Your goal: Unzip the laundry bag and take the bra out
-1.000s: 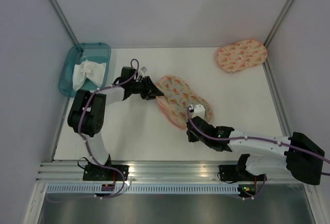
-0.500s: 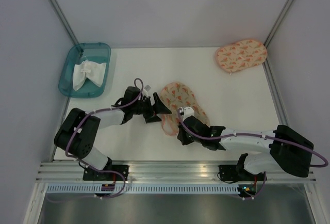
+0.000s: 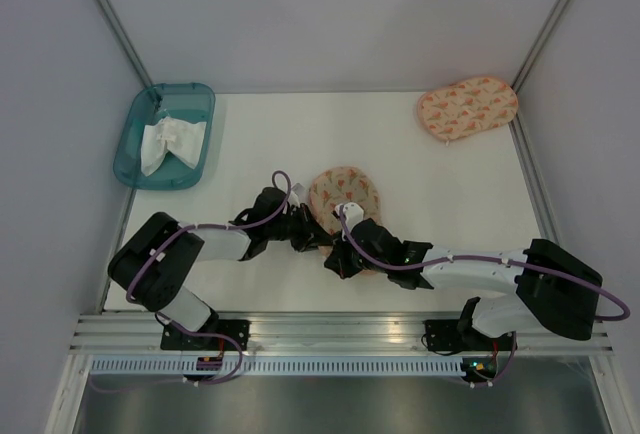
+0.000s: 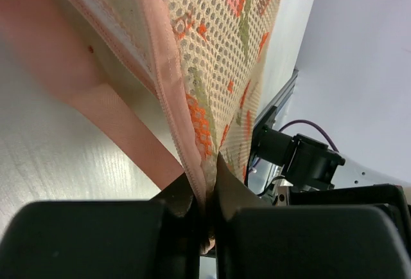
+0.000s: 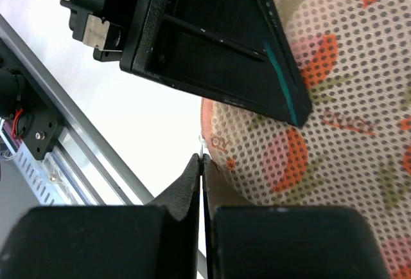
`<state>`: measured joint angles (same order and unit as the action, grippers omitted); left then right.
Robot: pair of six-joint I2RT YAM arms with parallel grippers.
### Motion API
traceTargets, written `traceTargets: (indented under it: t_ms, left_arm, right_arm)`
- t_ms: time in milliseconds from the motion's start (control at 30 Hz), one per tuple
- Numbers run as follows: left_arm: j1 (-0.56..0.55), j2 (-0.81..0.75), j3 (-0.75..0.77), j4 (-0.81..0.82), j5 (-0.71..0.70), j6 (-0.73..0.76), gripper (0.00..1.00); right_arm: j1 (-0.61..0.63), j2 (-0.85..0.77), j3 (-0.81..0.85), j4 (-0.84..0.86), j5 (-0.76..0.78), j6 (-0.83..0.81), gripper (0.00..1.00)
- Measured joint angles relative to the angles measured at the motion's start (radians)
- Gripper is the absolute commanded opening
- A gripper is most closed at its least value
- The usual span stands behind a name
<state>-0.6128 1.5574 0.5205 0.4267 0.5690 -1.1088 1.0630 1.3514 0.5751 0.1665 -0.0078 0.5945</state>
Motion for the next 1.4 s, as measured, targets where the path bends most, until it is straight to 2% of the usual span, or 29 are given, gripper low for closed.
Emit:
traceTargets:
  t_ms: [67, 300, 533, 767, 1000, 1033, 1067, 1100, 1133, 1167, 1233, 1267, 1400]
  left_arm:
    - [0.0, 0.006, 0.0, -0.001, -0.012, -0.002, 0.02]
    - [0.01, 0.011, 0.032, -0.042, -0.021, 0.006, 0.02]
    - [0.094, 0.019, 0.079, -0.11, -0.016, 0.068, 0.02]
    - [0.117, 0.064, 0.167, -0.21, 0.024, 0.179, 0.02]
    - [0.127, 0.151, 0.314, -0.337, 0.089, 0.336, 0.02]
    - [0.13, 0.167, 0.342, -0.363, 0.095, 0.36, 0.05]
    - [0.132, 0.184, 0.372, -0.381, 0.101, 0.383, 0.12]
    - [0.135, 0.202, 0.403, -0.4, 0.113, 0.402, 0.37]
    - [0.137, 0.224, 0.441, -0.411, 0.124, 0.428, 0.49]
    - [0.139, 0.247, 0.483, -0.424, 0.134, 0.447, 0.71]
    - [0.146, 0.29, 0.567, -0.44, 0.146, 0.47, 0.92]
    - [0.15, 0.303, 0.596, -0.439, 0.145, 0.475, 0.99]
    - [0.162, 0.286, 0.591, -0.431, 0.082, 0.465, 1.0]
  right_arm:
    - [-0.001, -0.002, 0.0, -0.006, 0.004, -0.001, 0.01]
    - [0.0, -0.051, 0.004, -0.111, 0.056, 0.003, 0.0]
    - [0.0, -0.109, -0.003, -0.274, 0.153, 0.034, 0.0]
    - [-0.001, -0.108, -0.003, -0.434, 0.338, 0.083, 0.0]
    - [-0.019, -0.007, 0.046, -0.53, 0.489, 0.117, 0.0]
    - [-0.019, -0.001, 0.05, -0.53, 0.497, 0.117, 0.0]
    - [-0.019, 0.001, 0.052, -0.529, 0.504, 0.116, 0.0]
    - [-0.02, 0.0, 0.052, -0.526, 0.507, 0.116, 0.0]
    - [-0.02, -0.001, 0.052, -0.521, 0.507, 0.115, 0.0]
    - [-0.02, -0.003, 0.052, -0.517, 0.507, 0.112, 0.01]
    - [-0.02, -0.013, 0.052, -0.517, 0.502, 0.107, 0.0]
    - [-0.02, -0.021, 0.052, -0.514, 0.498, 0.105, 0.0]
    - [-0.021, -0.048, 0.052, -0.493, 0.471, 0.09, 0.0]
